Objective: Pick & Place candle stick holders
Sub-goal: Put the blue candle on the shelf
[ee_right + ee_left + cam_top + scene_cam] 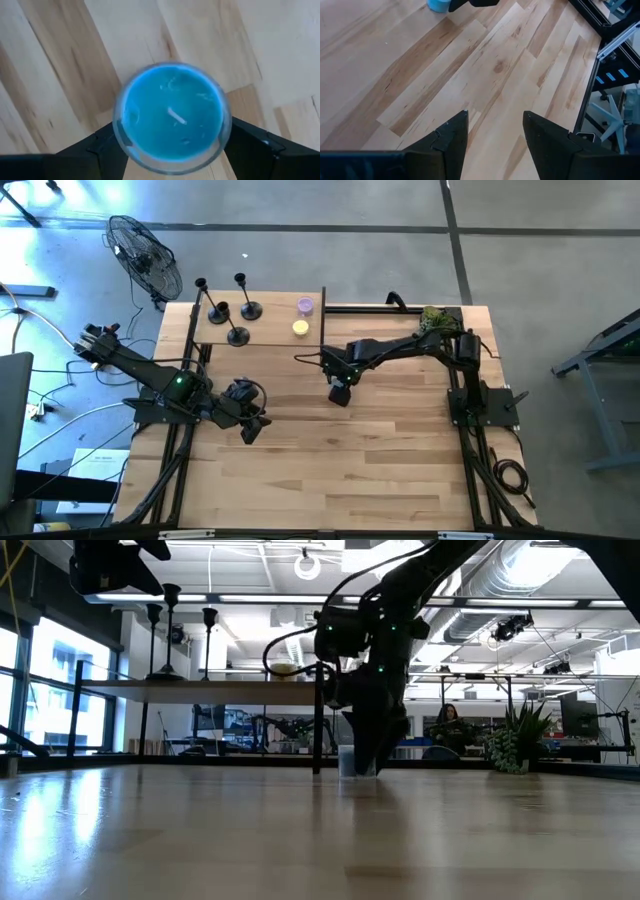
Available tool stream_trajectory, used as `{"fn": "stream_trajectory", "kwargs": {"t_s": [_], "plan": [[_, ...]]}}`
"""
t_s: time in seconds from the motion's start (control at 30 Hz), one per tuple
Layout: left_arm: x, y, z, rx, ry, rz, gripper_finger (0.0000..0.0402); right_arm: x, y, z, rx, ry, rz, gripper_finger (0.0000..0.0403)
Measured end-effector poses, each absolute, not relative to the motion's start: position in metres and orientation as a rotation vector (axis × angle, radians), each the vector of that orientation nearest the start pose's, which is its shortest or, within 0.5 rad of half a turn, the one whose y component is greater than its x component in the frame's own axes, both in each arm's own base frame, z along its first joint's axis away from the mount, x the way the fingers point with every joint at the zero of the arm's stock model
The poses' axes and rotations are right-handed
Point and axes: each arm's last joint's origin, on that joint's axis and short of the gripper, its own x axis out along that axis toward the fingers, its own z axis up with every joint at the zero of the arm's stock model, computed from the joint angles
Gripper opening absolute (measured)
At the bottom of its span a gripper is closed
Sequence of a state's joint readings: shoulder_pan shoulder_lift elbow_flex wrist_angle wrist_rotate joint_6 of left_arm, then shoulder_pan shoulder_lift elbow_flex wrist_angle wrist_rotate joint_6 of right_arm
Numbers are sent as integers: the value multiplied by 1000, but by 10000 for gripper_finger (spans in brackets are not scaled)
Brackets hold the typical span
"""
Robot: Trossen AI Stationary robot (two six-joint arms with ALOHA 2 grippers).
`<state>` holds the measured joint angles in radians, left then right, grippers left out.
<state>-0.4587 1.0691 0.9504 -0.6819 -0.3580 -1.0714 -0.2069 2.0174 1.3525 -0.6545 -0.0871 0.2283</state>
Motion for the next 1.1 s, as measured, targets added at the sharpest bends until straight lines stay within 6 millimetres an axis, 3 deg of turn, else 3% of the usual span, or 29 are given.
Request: {"fn": "stream_trajectory", "kwargs": {"t_s": [0.5, 0.73, 1.1], "plan": [[192, -84, 297, -703, 693, 299, 186, 385, -78, 146, 373, 1239, -243, 274], [192, -84, 297, -703, 693, 300, 186, 385, -79, 146, 367, 1237, -246, 222], [192, -84, 297, -691, 693, 295, 186, 385, -79, 146, 345, 1243, -234, 221]]}}
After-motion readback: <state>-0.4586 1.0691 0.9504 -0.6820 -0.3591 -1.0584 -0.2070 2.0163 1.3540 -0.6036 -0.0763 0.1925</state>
